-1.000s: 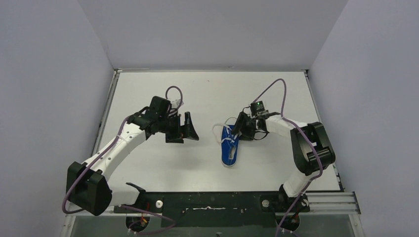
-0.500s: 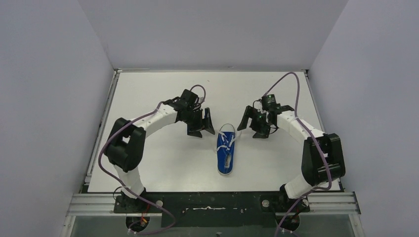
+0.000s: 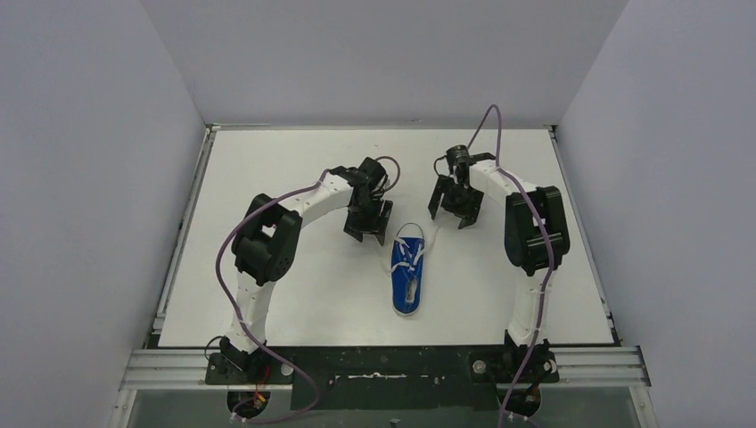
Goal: Tie the shoes
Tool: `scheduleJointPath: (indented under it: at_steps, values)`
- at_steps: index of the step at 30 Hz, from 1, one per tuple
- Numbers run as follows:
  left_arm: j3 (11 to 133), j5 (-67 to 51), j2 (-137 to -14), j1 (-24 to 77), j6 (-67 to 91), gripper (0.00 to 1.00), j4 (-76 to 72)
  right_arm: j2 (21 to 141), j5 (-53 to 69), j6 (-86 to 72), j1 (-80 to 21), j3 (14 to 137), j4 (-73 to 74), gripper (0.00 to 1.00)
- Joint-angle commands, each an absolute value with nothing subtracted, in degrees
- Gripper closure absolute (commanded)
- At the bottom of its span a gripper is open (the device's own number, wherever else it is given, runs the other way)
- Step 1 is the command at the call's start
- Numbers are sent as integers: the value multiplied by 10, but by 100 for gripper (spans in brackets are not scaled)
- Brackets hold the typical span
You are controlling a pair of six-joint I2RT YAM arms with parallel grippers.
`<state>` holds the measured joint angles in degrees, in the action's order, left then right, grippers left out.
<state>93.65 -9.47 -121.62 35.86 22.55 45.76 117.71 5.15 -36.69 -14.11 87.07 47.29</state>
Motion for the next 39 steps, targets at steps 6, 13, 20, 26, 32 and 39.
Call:
scheduleJointPath:
  at_steps: [6, 13, 20, 26, 32, 39]
  values:
    - [959, -35, -1247, 366, 175, 51, 494, 1232, -76, -440, -175, 948, 569, 37]
    - [978, 9, -1273, 357, 176, 77, 551, 1185, -111, -430, -170, 893, 572, 69]
    - [839, 29, -1146, 319, 221, 96, 544, 1061, -99, -380, -155, 773, 548, 100]
    - [720, -23, -1016, 316, 250, 85, 525, 938, -9, -310, -158, 669, 472, 100]
    - [657, -81, -908, 342, 216, 41, 432, 888, 72, -280, -156, 635, 442, 100]
    - [668, -62, -916, 382, 82, 39, 352, 877, 117, -261, -153, 632, 450, 100]
